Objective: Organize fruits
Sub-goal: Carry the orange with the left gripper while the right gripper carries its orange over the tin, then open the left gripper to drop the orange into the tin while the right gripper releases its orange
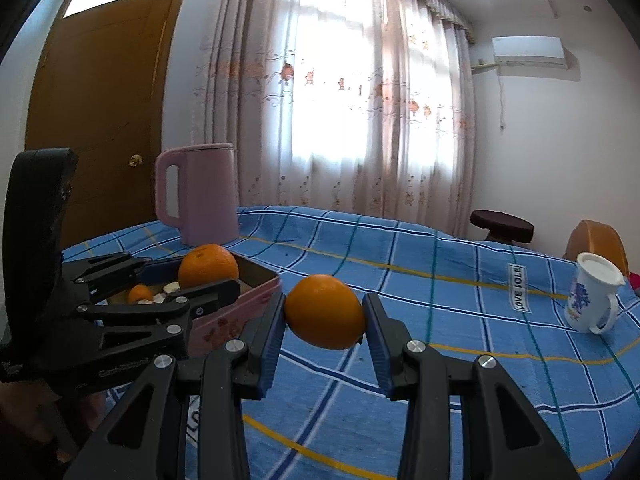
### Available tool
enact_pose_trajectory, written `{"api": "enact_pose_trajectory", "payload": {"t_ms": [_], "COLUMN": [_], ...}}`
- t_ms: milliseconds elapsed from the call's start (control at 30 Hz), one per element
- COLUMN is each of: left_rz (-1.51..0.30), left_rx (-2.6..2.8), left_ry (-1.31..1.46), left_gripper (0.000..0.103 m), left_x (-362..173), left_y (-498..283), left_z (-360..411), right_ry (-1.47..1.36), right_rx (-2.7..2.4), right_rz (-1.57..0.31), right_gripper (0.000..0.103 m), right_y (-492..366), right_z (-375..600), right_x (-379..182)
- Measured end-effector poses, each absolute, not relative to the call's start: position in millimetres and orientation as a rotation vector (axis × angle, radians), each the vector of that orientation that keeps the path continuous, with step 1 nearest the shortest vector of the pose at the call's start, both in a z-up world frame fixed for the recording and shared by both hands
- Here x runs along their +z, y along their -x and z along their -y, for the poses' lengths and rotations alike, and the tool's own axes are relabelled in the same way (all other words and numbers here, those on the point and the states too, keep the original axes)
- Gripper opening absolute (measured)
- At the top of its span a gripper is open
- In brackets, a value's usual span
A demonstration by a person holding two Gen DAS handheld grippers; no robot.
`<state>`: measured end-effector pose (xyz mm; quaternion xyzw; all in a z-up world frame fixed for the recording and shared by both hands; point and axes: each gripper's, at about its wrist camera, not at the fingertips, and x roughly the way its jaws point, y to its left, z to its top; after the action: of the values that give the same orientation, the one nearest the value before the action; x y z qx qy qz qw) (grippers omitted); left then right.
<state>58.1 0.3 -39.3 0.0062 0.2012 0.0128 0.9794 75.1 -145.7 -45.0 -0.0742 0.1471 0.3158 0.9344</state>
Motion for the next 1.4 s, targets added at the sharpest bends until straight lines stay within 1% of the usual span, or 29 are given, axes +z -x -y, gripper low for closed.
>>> {"api": "enact_pose_trajectory", "payload": {"t_ms": [500,900,1200,1400], "left_rz": [-0.402,-0.451,-0.495,-0.531], "left_rx": [0.13,0.205,0.23,0.229], "left_ry": [0.038,0.056,0.063,0.067], "left_gripper": [0.049,0.049,0.049,0.049], "left_x": [-33,-36,-40,-47], "left_y": [-31,-25,-23,-26], "left_z": [-60,-98,-122,-131], "right_ry": [0.209,0.274,0.334,0.394], "right_rx": [0.776,0.871,0.915,0.923], "right_rz": [-0.287,-0.295,-0.333,-0.392], "right_gripper": [0.041,0.041,0.041,0.041], "right_y": [-55,-43,-41,-46], "right_z": [92,46,11,-7], "right_x": [-35,-31,-35,-50]}}
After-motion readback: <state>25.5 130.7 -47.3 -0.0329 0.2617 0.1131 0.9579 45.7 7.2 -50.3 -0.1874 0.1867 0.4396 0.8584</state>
